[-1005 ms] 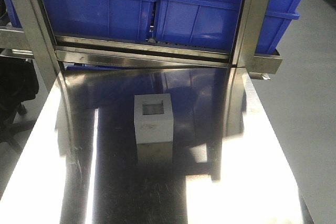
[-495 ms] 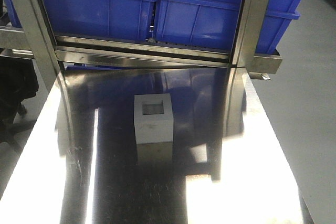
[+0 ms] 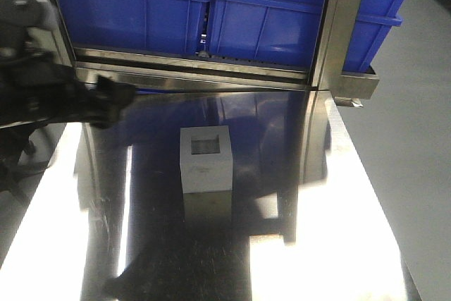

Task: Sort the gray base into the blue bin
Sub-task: 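Reach the left gripper down over the gray square block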

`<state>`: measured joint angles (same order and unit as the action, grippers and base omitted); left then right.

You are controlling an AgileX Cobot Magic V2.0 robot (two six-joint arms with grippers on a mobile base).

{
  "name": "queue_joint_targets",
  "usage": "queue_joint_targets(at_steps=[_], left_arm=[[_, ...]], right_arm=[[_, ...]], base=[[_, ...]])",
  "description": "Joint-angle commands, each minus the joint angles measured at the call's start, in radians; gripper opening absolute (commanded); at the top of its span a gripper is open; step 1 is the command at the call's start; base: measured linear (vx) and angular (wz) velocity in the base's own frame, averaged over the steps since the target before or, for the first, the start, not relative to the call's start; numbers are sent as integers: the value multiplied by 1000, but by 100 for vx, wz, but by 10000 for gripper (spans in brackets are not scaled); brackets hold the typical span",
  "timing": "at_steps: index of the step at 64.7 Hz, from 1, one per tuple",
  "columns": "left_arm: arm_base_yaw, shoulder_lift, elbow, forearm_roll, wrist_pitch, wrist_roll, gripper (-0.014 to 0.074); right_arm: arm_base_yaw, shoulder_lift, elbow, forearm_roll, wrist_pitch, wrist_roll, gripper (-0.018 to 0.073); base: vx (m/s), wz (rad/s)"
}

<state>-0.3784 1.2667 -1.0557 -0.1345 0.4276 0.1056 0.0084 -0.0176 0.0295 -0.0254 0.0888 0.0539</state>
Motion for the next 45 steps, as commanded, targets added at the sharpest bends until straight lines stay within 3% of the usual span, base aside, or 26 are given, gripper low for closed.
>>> queue_joint_targets(at_steps=[1, 13, 22, 45], left_arm=[[-38, 81, -98, -14, -39, -91, 629], [-87, 288, -255, -14, 35, -184, 629], [-86, 427, -376, -13, 104, -291, 629], [-75, 650, -544, -12, 221, -362, 622]], right_arm=[[-4, -8, 1, -4, -76, -7, -4], [-4, -8, 1, -4, -76, -7, -4], [-4, -8, 1, -4, -76, -7, -4], [-4, -8, 1, -4, -76, -7, -4]], base=[[0, 0], [0, 0], [0, 0], [0, 0]])
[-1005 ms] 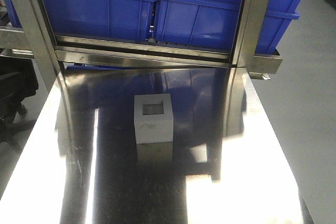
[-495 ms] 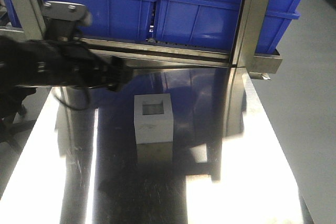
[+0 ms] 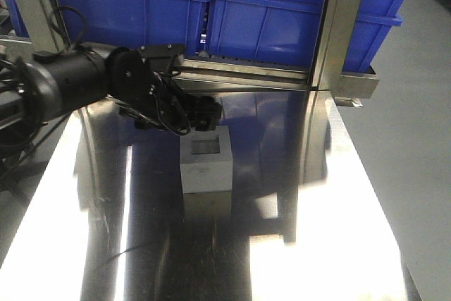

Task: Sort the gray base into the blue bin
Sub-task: 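Reach the left gripper down over the gray square block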

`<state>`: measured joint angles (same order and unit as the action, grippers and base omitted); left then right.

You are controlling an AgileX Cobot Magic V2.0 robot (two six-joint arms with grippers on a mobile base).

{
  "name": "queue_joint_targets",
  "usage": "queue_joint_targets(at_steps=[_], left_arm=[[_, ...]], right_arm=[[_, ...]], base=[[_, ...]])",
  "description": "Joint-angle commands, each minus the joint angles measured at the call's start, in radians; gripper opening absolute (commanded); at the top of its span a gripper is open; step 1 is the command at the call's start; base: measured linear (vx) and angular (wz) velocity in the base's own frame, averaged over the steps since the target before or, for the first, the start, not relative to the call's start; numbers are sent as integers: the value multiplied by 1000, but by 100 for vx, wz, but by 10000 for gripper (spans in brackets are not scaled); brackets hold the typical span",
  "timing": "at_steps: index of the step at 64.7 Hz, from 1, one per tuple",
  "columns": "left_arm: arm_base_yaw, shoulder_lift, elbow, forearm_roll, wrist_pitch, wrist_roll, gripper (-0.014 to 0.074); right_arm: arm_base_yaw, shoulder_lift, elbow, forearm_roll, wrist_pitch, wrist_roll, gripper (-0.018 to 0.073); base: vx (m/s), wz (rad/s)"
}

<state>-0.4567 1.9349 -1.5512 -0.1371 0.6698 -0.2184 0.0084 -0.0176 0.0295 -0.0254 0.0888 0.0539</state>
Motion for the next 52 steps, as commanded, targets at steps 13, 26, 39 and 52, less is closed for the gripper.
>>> queue_joint_targets(at_steps=[13, 26, 39, 52], left_arm=[[4, 21, -49, -9, -8, -55, 613], [4, 51, -49, -9, 25, -56, 607], [4, 56, -49, -9, 35, -56, 586], [4, 56, -49, -9, 59, -56, 533]], right_arm=[[-4, -8, 1, -4, -76, -7, -4], [-4, -8, 1, -4, -76, -7, -4], [-4, -8, 1, -4, -76, -7, -4], [-4, -8, 1, -4, -76, -7, -4]], base=[[0, 0], [0, 0], [0, 0], [0, 0]])
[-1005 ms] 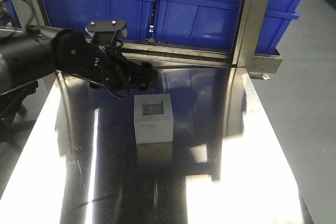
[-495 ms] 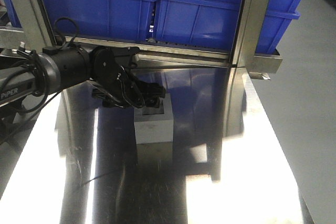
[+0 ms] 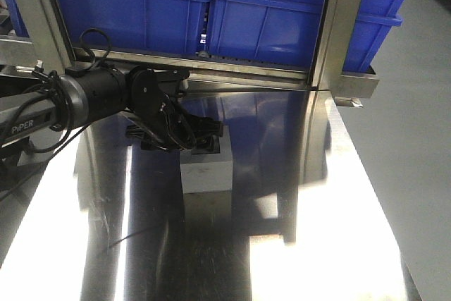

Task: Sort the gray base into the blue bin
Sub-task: 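Reach the left gripper down over the gray square block, then close the left gripper on the block's rim and lift it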

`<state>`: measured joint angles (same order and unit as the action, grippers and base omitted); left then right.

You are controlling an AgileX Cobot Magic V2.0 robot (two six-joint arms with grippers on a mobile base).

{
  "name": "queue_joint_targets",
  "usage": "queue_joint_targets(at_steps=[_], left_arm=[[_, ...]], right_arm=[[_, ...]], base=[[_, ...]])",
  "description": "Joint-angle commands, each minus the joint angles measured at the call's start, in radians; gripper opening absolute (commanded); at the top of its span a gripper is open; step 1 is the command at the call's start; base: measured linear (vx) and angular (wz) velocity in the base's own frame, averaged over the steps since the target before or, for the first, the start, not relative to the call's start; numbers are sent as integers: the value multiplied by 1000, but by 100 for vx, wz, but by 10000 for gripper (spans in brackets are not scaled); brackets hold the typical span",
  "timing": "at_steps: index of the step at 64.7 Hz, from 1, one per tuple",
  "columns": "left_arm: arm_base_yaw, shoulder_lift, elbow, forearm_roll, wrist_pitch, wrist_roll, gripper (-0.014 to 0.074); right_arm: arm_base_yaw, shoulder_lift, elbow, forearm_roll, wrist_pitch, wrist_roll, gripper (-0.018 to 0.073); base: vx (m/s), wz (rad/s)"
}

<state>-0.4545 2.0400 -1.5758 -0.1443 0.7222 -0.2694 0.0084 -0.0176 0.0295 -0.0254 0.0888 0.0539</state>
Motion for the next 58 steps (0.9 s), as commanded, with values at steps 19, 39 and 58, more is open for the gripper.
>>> queue_joint_targets(at_steps=[19, 39, 58], left_arm=[[1, -49, -24, 0, 25, -1, 243], [1, -49, -24, 9, 23, -1, 0], [-7, -132, -24, 114, -42, -1, -5]], right_arm=[[-4, -8, 1, -4, -76, -7, -4], [-4, -8, 1, -4, -76, -7, -4], [-4, -8, 1, -4, -76, -7, -4]], base=[[0, 0], [0, 0], [0, 0]])
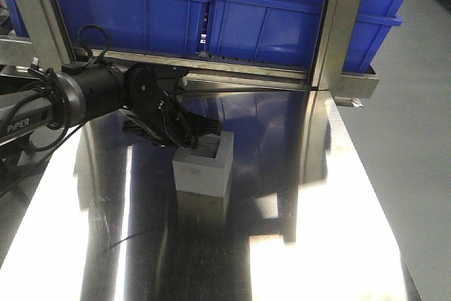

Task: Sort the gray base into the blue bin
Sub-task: 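Close the left gripper on the block's rim and lift it, then raise the held block with the left gripper toward the robot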

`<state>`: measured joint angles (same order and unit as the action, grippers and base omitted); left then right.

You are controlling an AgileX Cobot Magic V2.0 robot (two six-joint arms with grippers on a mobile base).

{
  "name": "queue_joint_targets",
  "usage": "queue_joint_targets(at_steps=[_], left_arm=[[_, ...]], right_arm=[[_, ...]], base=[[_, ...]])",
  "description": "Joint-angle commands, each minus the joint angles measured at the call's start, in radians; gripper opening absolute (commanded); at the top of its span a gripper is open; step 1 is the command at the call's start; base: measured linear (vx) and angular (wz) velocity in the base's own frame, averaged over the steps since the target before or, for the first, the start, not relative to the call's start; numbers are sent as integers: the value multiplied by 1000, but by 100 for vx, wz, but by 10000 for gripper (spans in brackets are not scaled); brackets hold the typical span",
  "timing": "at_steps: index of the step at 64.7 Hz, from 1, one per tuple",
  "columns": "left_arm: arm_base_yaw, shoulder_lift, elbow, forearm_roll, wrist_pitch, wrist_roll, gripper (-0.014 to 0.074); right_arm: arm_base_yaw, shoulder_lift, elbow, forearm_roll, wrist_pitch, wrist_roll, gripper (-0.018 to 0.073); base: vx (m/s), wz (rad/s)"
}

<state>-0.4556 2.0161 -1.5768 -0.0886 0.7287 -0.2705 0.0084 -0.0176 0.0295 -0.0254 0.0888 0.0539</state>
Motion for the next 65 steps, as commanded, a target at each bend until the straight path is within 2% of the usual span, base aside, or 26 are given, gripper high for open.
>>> queue_joint_targets(at_steps=[1, 7, 13, 29, 49, 65], left_arm=[[-7, -113, -23, 69, -50, 0, -5], [-17, -190, -23, 125, -61, 0, -3], [-28, -264, -23, 150, -84, 0, -1], [-68, -481, 7, 164, -180, 0, 4], [-79, -849, 339, 181, -374, 0, 4], [-79, -1101, 563, 180, -415, 0, 4]], right_arm=[[-4, -8, 1, -4, -76, -7, -4], [-4, -8, 1, -4, -76, -7, -4], [-4, -8, 1, -4, -76, -7, -4], [-4, -8, 1, -4, -76, -7, -4], [-4, -8, 1, -4, -76, -7, -4], [-4, -8, 1, -4, -76, -7, -4]], base=[[0, 0], [0, 0], [0, 0], [0, 0], [0, 0], [0, 0]])
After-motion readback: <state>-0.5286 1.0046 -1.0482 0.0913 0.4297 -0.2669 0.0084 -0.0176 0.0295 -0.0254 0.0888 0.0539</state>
